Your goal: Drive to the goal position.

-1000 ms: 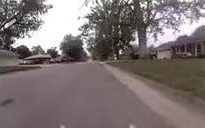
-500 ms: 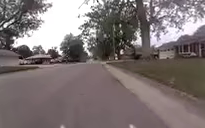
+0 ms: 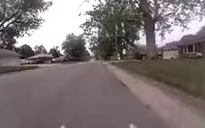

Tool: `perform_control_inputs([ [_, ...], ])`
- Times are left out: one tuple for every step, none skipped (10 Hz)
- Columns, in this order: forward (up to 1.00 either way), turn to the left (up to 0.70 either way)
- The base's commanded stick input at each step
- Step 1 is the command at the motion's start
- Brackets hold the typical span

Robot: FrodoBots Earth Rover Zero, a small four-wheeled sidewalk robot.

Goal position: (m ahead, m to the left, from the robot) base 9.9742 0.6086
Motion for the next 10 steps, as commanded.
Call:
perform_control_inputs([
  [1.0, 0.0],
  [1.0, 0.0],
  [1.0, 0.0],
  [1.0, 0.0],
  [1.0, 0.0],
  [1.0, 0.0],
  [1.0, 0.0],
  [1.0, 0.0],
  [1.0, 0.0],
  [1.0, 0.0],
])
